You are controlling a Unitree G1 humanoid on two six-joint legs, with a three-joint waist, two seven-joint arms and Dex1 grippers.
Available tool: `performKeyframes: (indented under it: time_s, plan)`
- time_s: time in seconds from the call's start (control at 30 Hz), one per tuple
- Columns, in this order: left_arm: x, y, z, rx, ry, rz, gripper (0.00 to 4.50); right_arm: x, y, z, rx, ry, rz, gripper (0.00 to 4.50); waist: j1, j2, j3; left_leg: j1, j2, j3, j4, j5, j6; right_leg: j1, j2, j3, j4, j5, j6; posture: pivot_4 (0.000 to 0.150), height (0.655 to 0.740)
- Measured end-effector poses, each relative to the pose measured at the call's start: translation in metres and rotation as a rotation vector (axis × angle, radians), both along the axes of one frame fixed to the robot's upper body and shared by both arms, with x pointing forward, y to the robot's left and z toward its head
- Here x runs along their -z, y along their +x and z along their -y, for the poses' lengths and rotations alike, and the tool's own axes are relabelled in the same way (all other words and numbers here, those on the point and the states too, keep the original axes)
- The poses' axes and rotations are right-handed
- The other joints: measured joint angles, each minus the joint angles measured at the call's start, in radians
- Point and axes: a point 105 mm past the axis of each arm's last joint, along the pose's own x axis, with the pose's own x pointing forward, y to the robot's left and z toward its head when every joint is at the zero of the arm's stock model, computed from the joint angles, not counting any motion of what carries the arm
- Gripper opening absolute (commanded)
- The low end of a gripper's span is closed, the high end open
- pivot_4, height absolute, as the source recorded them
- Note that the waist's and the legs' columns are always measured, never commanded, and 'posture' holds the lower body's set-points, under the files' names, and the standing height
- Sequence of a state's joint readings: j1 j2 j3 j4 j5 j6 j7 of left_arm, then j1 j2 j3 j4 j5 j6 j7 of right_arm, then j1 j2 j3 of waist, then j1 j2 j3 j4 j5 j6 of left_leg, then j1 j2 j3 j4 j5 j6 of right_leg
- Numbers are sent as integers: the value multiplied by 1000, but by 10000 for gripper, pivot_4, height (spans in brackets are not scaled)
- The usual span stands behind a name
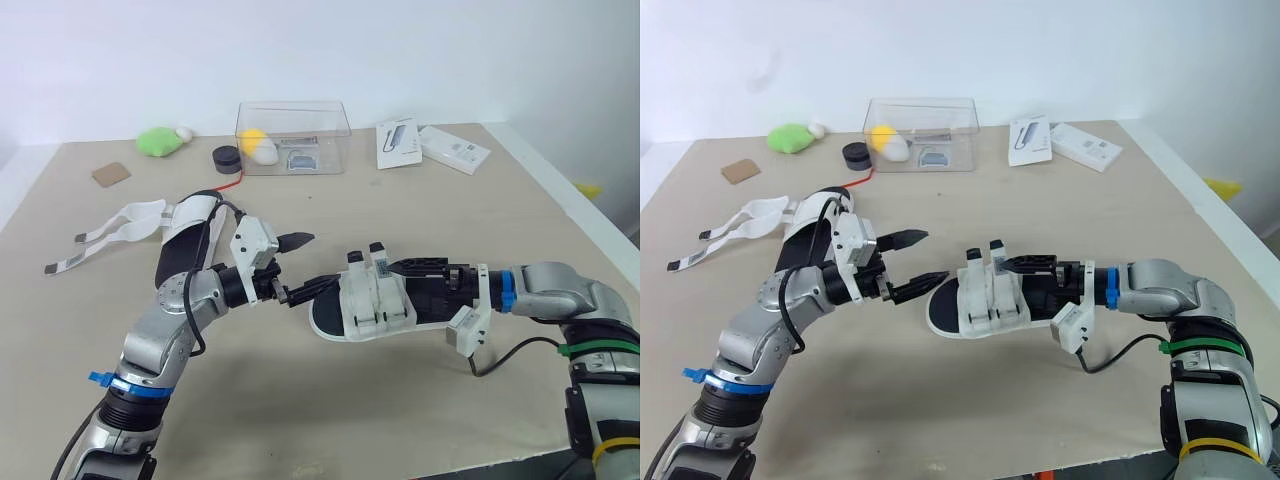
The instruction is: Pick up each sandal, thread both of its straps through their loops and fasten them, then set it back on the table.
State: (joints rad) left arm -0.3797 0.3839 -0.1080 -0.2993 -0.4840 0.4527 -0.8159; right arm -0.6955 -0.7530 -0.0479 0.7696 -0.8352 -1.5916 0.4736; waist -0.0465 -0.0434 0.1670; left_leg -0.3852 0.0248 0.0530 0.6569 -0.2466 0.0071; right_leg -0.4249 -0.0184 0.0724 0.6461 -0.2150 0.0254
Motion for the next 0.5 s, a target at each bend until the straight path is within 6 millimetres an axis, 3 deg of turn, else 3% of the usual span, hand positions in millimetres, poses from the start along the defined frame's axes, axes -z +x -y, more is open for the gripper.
performKeyframes:
  time_s: [0.07, 0.3, 0.5]
  plan:
    - [2, -2, -2, 7, 13, -14, 45000, 0, 0, 0, -1, 11, 5, 32336, 0, 0, 0, 0, 0, 0, 0, 0, 0, 0, 0, 0, 0, 0, 0, 1500, 7400]
    - [9, -6, -3, 30, 33, -59, 45000, -1, 1, 5, 9, 19, 34, 611, 0, 0, 0, 0, -3, -1, 0, 2, -3, 0, -2, 0, 0, 0, 1, 1500, 7400]
    - [7, -5, -1, 33, 30, -57, 45000, -1, 2, 9, 30, 38, 46, 611, 0, 0, 0, 0, -4, -1, 0, 2, -3, 0, -3, 0, 0, 0, 2, 1500, 7400]
